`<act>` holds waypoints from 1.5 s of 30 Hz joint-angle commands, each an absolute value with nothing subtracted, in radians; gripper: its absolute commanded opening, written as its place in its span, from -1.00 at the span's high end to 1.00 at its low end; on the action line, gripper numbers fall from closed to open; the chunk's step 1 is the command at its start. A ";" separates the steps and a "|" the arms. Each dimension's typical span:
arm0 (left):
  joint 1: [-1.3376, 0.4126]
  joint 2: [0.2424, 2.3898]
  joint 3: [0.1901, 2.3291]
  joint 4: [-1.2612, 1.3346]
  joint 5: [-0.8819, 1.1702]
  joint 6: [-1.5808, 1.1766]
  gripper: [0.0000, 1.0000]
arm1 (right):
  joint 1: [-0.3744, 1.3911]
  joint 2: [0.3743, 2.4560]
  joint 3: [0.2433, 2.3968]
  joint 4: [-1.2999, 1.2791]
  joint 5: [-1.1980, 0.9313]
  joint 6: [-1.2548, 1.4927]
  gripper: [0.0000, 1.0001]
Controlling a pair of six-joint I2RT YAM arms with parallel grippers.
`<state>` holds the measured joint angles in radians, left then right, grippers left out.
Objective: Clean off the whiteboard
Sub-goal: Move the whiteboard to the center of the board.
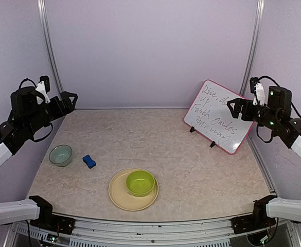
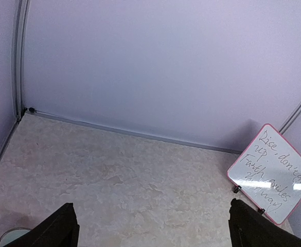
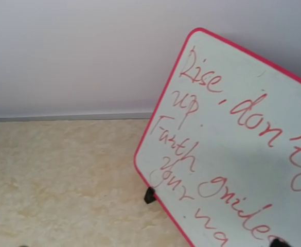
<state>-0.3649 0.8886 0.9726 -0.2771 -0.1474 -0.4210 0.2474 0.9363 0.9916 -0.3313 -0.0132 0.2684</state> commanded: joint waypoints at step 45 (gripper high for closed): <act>-0.393 0.986 0.754 -0.112 -0.172 -0.518 -0.98 | 0.485 1.553 0.886 -0.136 0.430 0.781 -0.60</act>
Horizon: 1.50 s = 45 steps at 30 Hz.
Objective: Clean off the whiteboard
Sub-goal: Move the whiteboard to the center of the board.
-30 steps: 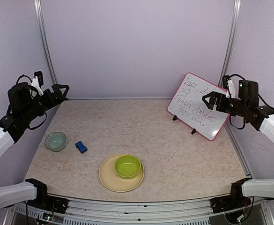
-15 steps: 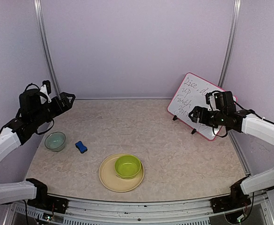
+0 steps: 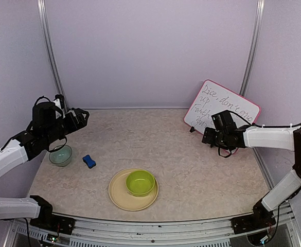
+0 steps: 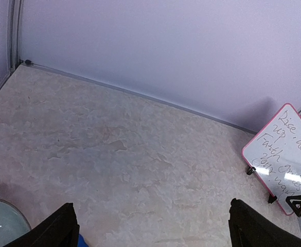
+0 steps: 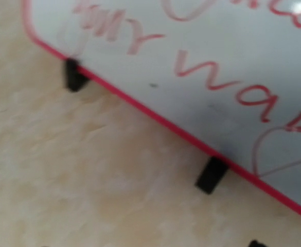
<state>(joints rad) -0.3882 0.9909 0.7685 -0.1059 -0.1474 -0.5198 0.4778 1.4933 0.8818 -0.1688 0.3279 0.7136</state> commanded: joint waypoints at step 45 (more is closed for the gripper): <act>-0.380 0.967 0.718 -0.094 -0.151 -0.502 -0.98 | 0.496 1.985 1.143 -0.243 0.707 1.070 0.01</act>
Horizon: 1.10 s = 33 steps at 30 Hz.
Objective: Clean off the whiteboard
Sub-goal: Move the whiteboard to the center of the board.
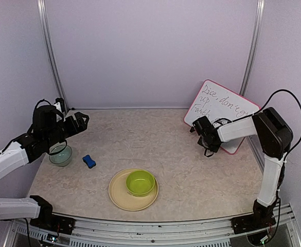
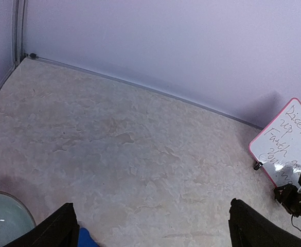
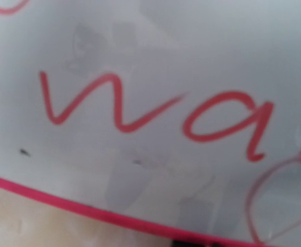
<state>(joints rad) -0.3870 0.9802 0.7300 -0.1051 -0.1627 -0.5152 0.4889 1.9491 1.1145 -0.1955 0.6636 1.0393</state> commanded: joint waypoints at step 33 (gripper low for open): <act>-0.359 0.973 0.703 -0.100 -0.155 -0.520 -0.98 | 0.567 1.958 1.089 -0.182 0.671 0.988 1.00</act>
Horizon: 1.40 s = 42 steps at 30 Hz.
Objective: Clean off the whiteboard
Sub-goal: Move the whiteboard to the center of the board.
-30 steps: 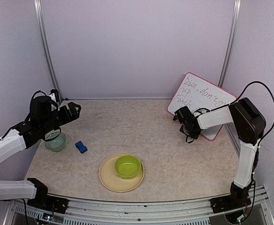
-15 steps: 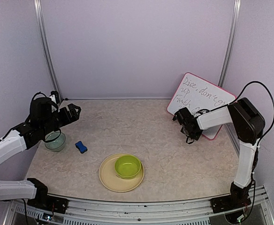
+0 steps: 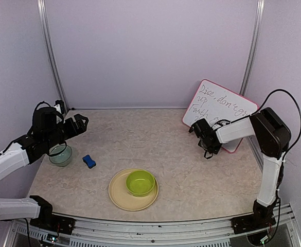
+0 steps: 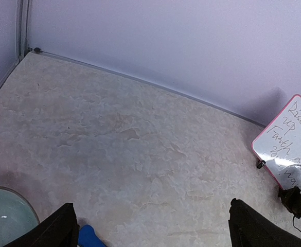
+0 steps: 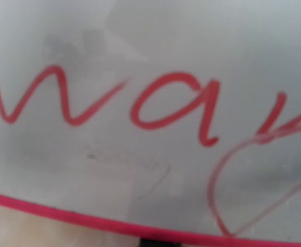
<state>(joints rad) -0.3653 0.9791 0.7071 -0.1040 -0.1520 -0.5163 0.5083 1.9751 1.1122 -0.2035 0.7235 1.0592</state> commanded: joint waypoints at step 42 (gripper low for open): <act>-0.459 0.965 0.609 -0.193 -0.345 -0.775 -0.98 | 0.994 1.966 1.268 -0.249 0.576 0.921 0.13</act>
